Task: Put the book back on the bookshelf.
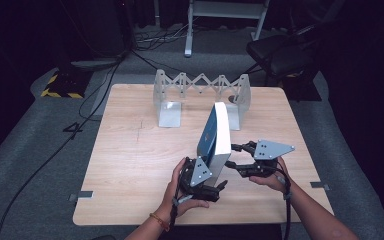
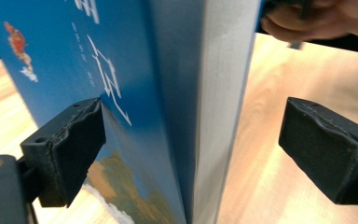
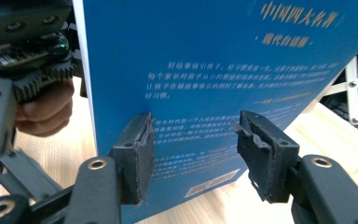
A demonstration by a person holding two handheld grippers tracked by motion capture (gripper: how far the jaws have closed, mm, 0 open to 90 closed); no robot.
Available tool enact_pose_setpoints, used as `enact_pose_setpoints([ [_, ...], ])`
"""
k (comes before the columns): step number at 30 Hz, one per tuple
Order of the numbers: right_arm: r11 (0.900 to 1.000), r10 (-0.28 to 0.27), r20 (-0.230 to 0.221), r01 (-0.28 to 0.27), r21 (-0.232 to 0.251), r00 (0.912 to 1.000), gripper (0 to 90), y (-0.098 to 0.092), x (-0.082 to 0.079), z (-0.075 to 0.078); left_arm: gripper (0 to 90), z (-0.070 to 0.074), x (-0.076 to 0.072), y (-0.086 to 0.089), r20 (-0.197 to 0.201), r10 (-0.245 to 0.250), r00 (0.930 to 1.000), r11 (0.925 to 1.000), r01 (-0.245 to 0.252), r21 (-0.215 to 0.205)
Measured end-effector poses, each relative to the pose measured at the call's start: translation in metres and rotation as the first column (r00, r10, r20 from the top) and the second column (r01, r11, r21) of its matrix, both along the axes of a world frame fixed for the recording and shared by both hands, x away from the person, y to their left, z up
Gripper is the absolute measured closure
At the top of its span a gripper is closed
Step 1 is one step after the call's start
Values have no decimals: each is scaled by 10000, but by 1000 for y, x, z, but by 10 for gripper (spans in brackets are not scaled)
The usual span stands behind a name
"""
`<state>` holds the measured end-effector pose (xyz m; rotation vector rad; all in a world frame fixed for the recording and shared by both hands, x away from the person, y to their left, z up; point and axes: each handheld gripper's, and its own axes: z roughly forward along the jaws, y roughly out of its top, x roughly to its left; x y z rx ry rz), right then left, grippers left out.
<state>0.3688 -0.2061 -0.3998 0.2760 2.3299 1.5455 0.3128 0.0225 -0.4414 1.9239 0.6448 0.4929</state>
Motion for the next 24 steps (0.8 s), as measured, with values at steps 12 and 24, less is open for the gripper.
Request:
enact_pose_setpoints([
  [12,9996,-292,-8,292,18,9996,388,12,2,-6,276,-9,3,5,54,1499,9887,9868,-1493,-631],
  [24,9880,-1515,-226,1507,-331,9882,348,-27,25,-15,524,-3,6,32,-154,1130,9935,9929,-1135,-347],
])
